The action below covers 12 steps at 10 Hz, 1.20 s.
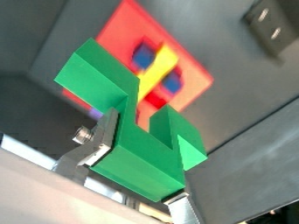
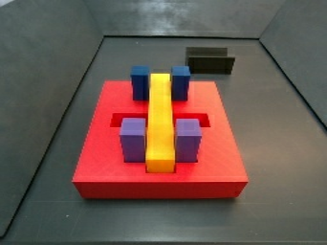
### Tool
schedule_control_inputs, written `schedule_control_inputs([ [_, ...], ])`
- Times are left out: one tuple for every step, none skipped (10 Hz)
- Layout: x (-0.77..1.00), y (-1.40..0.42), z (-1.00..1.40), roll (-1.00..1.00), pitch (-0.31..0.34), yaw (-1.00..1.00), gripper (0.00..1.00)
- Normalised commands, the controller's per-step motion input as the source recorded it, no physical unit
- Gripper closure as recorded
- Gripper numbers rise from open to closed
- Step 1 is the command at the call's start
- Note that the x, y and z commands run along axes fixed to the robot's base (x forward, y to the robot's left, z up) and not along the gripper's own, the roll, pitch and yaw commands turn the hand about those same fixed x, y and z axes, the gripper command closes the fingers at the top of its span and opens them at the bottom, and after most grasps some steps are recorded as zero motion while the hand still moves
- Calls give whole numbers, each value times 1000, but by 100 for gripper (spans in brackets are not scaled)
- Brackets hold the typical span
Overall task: Pick up the green object. Move up. Move to above the board. Insert the green object.
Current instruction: Move to above the board, then insert the green object.
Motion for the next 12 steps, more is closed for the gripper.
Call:
schedule_control_inputs([
  [311, -413, 106, 57, 141, 9, 100],
  [124, -177, 65, 18, 46, 10, 100],
  [94, -20, -46, 0, 0, 0, 100],
  [183, -109, -574, 9, -96, 0, 100],
  [129, -137, -754, 43, -149, 0, 100],
  [174, -157, -783, 53, -154, 0, 100],
  [106, -126, -771, 53, -164, 0, 100],
  [37, -131, -774, 51, -163, 0, 100],
  [0, -149, -771, 64, -166, 109, 100],
  [0, -160, -749, 107, -179, 217, 100],
  [0, -154, -760, 127, -190, 243, 100],
  [17, -149, -677, 166, -169, 226, 100],
])
